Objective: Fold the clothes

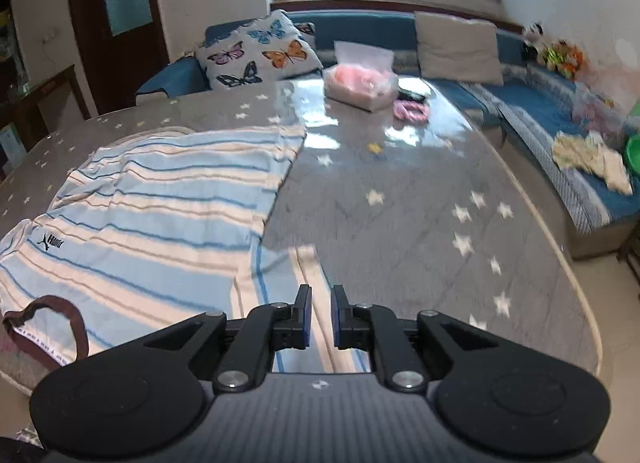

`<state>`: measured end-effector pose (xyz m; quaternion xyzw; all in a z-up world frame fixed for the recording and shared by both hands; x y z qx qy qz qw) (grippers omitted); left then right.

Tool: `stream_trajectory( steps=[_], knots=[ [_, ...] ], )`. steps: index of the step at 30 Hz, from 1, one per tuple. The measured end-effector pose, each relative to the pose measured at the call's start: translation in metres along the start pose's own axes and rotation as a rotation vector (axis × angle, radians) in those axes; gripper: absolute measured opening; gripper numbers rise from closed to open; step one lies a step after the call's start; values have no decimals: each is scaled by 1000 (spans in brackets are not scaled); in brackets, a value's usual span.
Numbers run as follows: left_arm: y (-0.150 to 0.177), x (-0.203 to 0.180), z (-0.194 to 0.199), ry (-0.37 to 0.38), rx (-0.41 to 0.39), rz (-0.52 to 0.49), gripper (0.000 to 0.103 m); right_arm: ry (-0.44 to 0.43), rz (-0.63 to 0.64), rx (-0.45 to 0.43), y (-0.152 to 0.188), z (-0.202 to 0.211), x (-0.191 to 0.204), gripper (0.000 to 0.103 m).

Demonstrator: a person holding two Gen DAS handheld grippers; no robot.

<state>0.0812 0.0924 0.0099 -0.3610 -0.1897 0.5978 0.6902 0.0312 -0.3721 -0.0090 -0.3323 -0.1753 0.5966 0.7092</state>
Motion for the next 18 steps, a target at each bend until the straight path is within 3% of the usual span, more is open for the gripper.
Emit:
stream_trajectory(
  steps=[7, 18],
  knots=[
    [-34, 6, -31, -45, -29, -6, 37, -41, 61, -27, -37, -36, 36, 11],
    [-91, 4, -151, -29, 15, -24, 37, -66, 74, -29, -98, -114, 77, 18]
  ],
)
Point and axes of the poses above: each gripper's, at about its wrist camera, not at the fingertips, and z roughly against the way its jaws point, x to its left, y to its underside, the point moved 10 cm from there along -z, roughly the way its jaws point, and after that the axes turned 15 degrees about y, right-handed, at the moved point
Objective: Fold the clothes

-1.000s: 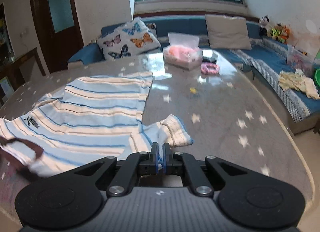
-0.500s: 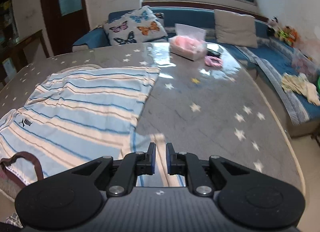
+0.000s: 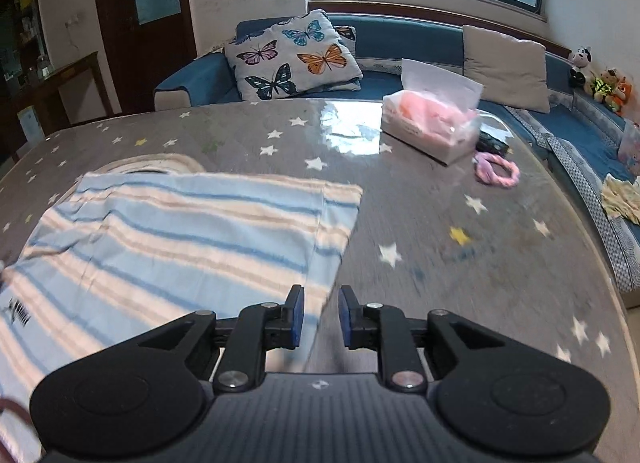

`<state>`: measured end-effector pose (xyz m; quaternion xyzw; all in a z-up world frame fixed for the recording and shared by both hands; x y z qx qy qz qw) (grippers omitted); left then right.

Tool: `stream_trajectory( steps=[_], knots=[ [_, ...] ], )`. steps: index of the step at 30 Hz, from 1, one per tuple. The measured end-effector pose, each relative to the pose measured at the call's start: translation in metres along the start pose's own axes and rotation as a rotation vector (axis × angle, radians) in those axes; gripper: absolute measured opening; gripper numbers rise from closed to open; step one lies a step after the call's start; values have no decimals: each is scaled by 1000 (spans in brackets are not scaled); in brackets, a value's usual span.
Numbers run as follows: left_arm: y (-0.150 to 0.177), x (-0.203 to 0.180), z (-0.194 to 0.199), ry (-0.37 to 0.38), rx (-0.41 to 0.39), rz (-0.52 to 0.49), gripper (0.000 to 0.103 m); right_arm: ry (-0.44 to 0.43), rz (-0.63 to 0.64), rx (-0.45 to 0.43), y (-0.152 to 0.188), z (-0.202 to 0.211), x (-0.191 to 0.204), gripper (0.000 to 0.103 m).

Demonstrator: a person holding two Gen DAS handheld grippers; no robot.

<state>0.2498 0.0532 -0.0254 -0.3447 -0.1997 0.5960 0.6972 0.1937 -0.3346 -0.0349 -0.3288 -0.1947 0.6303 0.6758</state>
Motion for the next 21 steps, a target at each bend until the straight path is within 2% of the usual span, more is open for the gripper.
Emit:
stream_trajectory(
  steps=[4, 5, 9, 15, 21],
  knots=[
    [-14, -2, -40, -8, 18, -38, 38, 4, -18, 5, -19, -29, 3, 22],
    [-17, -1, -48, -17, 23, -52, 41, 4, -21, 7, -23, -36, 4, 22],
    [-24, 7, -77, -21, 47, -49, 43, 13, -31, 24, -34, -66, 8, 27],
    [-26, 15, -107, -22, 81, -52, 44, 26, -44, 46, -43, -103, 8, 29],
    [-29, 18, -127, -20, 97, -44, 44, 38, -35, 47, -50, -119, 9, 31]
  ],
)
Point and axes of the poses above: each gripper's, at about its wrist camera, not at the fingertips, and z roughly against the way its jaws point, x to its left, y to its underside, the point moved 10 cm from there along -z, roughly the way its jaws point, and after that the axes turned 15 degrees about y, right-handed, at the moved point
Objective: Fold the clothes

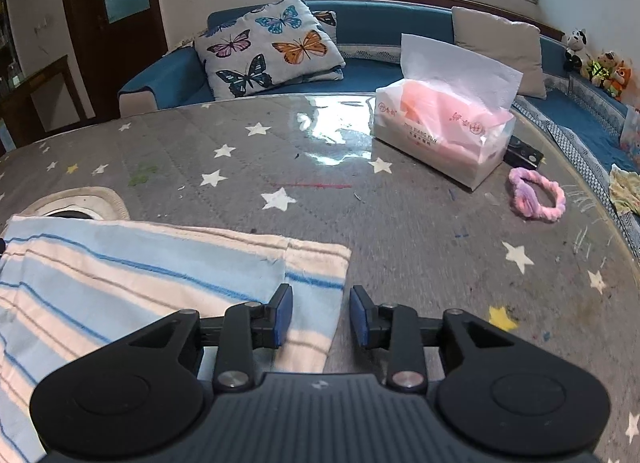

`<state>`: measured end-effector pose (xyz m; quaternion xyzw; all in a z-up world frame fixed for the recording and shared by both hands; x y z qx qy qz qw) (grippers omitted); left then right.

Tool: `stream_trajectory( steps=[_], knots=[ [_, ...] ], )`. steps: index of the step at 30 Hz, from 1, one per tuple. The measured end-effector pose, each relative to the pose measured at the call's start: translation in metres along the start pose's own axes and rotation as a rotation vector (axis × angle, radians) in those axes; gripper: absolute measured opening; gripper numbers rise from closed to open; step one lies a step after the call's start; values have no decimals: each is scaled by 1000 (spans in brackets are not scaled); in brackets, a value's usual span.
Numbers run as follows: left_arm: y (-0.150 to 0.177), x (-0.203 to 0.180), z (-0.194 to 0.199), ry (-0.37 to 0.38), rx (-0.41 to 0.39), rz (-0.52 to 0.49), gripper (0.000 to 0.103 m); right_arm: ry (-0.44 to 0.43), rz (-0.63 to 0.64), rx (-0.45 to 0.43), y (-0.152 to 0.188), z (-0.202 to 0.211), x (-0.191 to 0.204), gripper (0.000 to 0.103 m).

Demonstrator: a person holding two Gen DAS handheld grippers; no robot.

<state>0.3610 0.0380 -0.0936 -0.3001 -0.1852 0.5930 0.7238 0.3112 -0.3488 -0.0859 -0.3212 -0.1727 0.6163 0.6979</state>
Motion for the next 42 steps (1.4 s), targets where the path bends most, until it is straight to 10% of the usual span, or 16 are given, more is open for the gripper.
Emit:
stream_trajectory(
  steps=[7, 9, 11, 27, 38, 42],
  knots=[
    [-7, -3, -7, 19, -21, -20, 37, 5, 8, -4, -3, -4, 2, 32],
    [-8, -5, -8, 39, -27, -30, 6, 7, 7, -4, -4, -4, 3, 23],
    [-9, -6, -8, 43, -32, -23, 3, -11, 7, -2, -4, -4, 6, 12],
    [-50, 35, 28, -50, -179, -33, 2, -27, 15, -147, -62, 12, 44, 3],
    [-26, 62, 2, -127, -69, -19, 9, 1, 75, -111, -66, -17, 69, 11],
    [-15, 51, 24, -121, -86, -50, 45, -17, 104, -108, -58, 1, 69, 17]
  ],
)
Point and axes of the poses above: each gripper's, at about its wrist camera, not at the fingertips, and z roughly against the way its jaws point, x to its left, y to its underside, the point moved 10 cm from there along -z, roughly the way its jaws point, and after that the axes turned 15 degrees about y, right-handed, at the moved point
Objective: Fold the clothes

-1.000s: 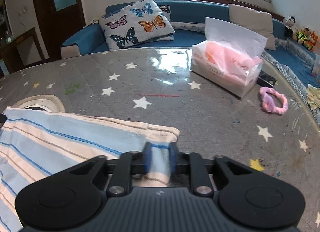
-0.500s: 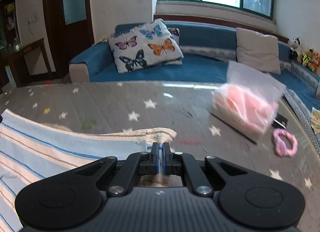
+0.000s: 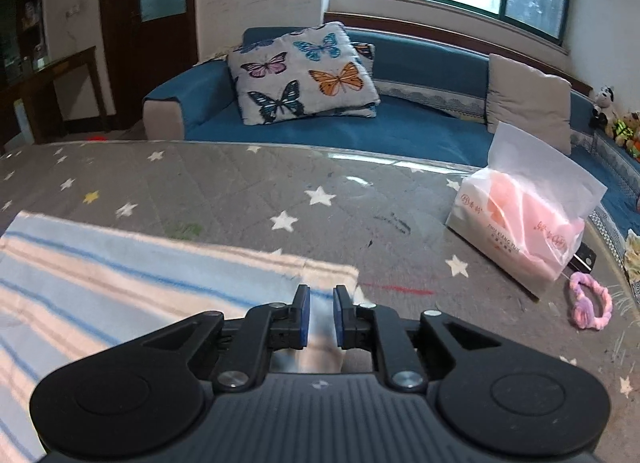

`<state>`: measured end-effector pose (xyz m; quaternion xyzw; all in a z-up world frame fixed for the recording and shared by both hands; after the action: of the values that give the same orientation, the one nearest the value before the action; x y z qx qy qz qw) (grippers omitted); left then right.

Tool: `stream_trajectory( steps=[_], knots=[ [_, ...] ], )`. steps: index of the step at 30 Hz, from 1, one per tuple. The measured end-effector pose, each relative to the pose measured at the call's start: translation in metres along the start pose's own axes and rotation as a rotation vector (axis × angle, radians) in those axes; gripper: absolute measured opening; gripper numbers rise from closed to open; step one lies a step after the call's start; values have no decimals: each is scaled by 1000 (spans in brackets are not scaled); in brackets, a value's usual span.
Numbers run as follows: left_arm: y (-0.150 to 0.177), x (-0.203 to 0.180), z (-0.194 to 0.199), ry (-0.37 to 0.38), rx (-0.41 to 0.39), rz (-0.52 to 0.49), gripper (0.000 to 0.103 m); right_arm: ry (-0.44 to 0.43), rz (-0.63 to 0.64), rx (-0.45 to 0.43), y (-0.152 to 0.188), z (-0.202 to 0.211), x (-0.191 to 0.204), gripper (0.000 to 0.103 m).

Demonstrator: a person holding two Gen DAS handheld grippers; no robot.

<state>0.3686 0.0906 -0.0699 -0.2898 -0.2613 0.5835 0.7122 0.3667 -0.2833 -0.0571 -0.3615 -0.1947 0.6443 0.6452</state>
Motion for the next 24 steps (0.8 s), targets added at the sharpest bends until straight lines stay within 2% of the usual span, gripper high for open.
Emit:
stream_trajectory(
  steps=[5, 8, 10, 14, 16, 19, 24],
  knots=[
    [19, -28, 32, 25, -7, -87, 54, -41, 40, 18, 19, 33, 7, 25],
    [36, -44, 50, 45, 1, -109, 57, -71, 67, 33, 36, 52, 16, 33],
    [50, -52, 63, 42, -1, -131, 62, -95, 84, 41, 50, 66, 22, 35],
    [73, -65, 89, 34, -19, -179, 72, -145, 123, 45, 80, 98, 38, 47],
    [82, -71, 101, 44, -32, -180, 78, -172, 135, 43, 94, 114, 46, 53],
    [93, -74, 116, 62, -43, -148, 82, -206, 142, 46, 113, 134, 54, 54],
    [117, -79, 138, 81, -57, -123, 96, -205, 164, 10, 136, 160, 61, 66]
  ],
)
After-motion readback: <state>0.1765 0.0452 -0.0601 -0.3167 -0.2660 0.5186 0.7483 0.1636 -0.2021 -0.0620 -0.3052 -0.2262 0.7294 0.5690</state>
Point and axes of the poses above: each gripper's, at about its wrist camera, not at the fingertips, and z roughly against the way its jaws point, x to its left, y to its underside, the point moved 10 cm from there along -z, roughly the way its jaws point, and after that the axes turned 15 degrees about y, right-handed, at the moved point
